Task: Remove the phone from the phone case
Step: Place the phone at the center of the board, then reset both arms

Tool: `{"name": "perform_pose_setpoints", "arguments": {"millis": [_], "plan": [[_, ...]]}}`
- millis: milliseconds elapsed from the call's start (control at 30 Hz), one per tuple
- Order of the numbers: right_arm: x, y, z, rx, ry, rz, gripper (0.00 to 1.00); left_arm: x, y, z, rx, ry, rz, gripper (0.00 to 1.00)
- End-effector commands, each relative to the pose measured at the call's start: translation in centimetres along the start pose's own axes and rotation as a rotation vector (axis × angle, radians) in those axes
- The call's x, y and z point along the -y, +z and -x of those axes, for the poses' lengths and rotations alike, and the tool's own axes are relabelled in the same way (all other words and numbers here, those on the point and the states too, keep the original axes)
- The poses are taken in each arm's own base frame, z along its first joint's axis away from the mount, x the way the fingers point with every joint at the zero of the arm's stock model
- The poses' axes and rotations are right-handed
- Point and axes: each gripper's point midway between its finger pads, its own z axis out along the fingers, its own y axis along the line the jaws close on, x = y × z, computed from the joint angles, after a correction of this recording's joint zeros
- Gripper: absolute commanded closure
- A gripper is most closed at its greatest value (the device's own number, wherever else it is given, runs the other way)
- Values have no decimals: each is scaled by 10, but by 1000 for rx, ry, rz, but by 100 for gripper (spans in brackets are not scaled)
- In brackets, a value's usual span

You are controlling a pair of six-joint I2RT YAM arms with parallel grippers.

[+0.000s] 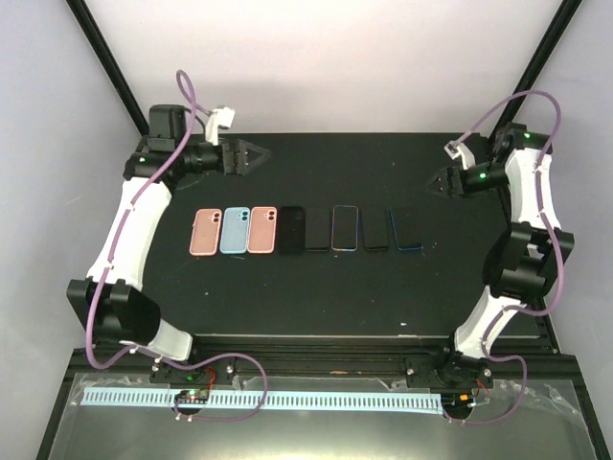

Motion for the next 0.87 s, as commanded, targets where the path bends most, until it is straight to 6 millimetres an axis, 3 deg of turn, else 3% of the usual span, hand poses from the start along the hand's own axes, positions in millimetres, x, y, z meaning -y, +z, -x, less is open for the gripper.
{"name": "perform_pose_setpoints", "arguments": {"millis": [0, 133, 267, 533, 833], "plan": [[-33, -26, 11, 102, -87, 5, 6, -50, -27, -15, -58, -90, 133, 1], [-55, -40, 9, 173, -153, -30, 2, -84, -52, -25, -39, -112, 236, 1], [-64, -46, 0, 244, -212, -92, 0, -100, -68, -40, -28, -101, 323, 1], [-60, -33, -30, 335, -251, -179, 0, -113, -82, -75, -20, -32, 477, 1], [-54, -19, -47, 353, -219, -184, 0, -109, -91, -89, 40, -17, 534, 1]]}}
